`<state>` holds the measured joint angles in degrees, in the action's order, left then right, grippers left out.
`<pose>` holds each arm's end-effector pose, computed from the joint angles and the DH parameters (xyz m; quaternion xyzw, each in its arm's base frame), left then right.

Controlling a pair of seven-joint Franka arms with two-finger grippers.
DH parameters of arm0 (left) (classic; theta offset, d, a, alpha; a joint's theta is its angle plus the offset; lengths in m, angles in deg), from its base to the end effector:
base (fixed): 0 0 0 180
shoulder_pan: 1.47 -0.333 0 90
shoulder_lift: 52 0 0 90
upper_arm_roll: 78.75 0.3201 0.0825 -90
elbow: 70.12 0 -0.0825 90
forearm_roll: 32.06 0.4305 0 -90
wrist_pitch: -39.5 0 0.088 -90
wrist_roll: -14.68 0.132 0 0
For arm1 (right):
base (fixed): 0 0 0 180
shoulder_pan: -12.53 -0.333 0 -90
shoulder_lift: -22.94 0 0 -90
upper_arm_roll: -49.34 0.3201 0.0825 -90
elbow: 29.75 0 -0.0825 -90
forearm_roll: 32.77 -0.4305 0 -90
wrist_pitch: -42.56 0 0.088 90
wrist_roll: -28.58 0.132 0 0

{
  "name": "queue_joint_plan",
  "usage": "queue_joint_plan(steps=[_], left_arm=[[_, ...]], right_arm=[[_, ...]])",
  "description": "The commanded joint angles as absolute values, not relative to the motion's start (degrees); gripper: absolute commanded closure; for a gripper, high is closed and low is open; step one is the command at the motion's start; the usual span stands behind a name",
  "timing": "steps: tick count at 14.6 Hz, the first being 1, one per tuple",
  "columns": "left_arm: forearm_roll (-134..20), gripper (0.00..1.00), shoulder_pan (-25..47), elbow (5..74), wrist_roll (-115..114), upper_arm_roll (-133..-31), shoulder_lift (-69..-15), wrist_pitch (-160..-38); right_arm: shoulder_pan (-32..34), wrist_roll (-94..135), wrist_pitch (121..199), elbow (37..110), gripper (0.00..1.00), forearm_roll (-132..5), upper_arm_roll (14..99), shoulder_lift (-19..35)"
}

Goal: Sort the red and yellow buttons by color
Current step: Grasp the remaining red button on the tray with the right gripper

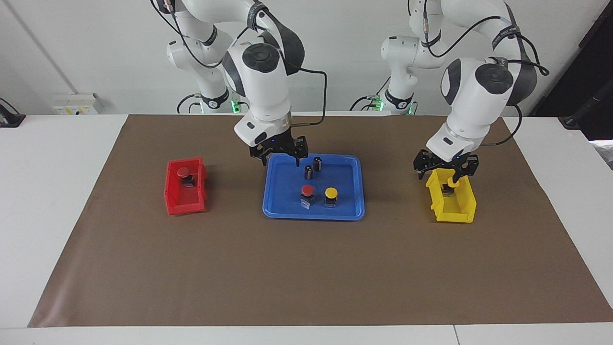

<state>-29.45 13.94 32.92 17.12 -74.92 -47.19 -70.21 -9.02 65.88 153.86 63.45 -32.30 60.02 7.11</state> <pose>0.6241 -0.1244 0.4628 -0.9912 0.1294 -0.0182 0.0230 0.5920 0.3608 0.4307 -0.9984 0.0468 -0.0061 0.0302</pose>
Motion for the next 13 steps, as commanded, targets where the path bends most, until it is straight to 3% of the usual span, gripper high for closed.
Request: queue_joint_plan(steps=[1, 4, 10, 13], left_arm=[[-28.5, 0.00, 12.9, 33.0, 16.9, -75.5, -48.8, -68.8], [-29.5, 0.00, 12.9, 33.3, 15.6, -75.5, -48.8, -69.7], [-29.9, 0.00, 12.1, 33.4, 15.4, -75.5, -48.7, -71.2], [-29.9, 0.00, 12.0, 33.2, 15.3, -75.5, -48.7, -71.1]], right_arm=[[-11.2, 69.3, 158.1, 63.6, 0.00, -28.3, 60.0, 2.7], [-12.7, 69.3, 160.5, 63.5, 0.01, -25.3, 60.0, -0.8], [-12.5, 69.3, 166.3, 67.3, 0.27, -25.0, 60.0, -1.6], [-12.6, 69.2, 166.3, 67.5, 0.33, -24.9, 60.0, -1.6]])
